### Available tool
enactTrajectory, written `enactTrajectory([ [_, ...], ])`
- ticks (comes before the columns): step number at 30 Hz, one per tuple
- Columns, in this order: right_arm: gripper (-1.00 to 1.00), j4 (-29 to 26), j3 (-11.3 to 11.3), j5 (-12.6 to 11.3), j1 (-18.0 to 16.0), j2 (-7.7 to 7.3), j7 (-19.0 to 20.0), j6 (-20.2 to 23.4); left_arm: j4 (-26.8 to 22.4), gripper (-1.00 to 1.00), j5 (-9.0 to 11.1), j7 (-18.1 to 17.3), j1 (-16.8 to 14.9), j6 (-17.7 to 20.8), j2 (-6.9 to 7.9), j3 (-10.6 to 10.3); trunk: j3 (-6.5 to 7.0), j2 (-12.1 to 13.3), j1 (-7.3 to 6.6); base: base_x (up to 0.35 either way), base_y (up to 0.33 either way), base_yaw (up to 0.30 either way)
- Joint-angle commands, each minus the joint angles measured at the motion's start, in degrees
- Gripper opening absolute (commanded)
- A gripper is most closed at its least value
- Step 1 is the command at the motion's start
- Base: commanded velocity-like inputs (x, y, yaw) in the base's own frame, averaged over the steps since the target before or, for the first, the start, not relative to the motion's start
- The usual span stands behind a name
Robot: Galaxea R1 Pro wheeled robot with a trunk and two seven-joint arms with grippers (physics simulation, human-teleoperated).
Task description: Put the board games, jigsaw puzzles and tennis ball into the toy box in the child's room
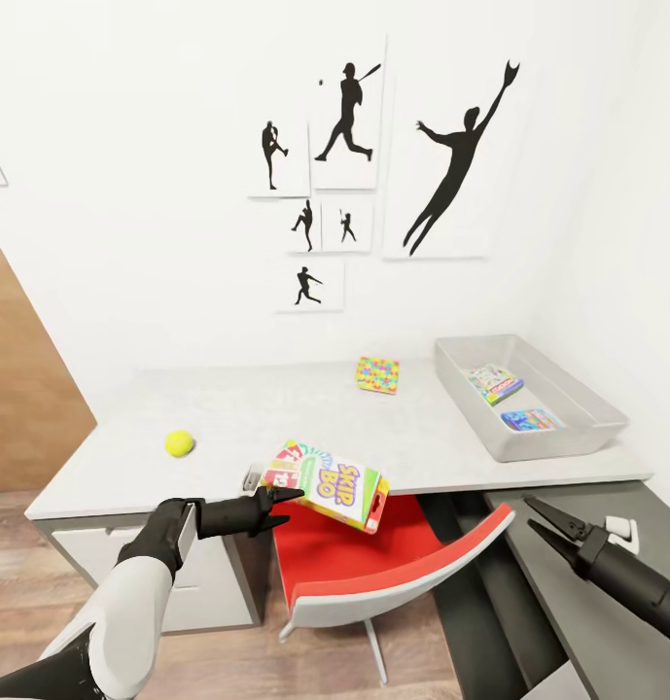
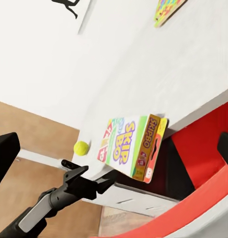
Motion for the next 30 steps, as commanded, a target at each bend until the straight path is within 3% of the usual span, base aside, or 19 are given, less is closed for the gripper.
enactTrajectory([
  [1,1.00,-0.01,0.02,0.30,-0.06,-0.03,0.38,0.28,-0.08,1.00,-0.61,-0.40,-0.07,0.43,-0.07,0.45,-0.06,-0.04,0.02,0.175,0.092,0.000],
  [30,1.00,-0.01,0.20,0.29,-0.06,-0.07,0.37,0.28,-0.08,1.00,-0.61,-0.34,-0.07,0.18,-0.07,0.45,-0.06,-0.04,0.02,0.050,0.006,0.000],
])
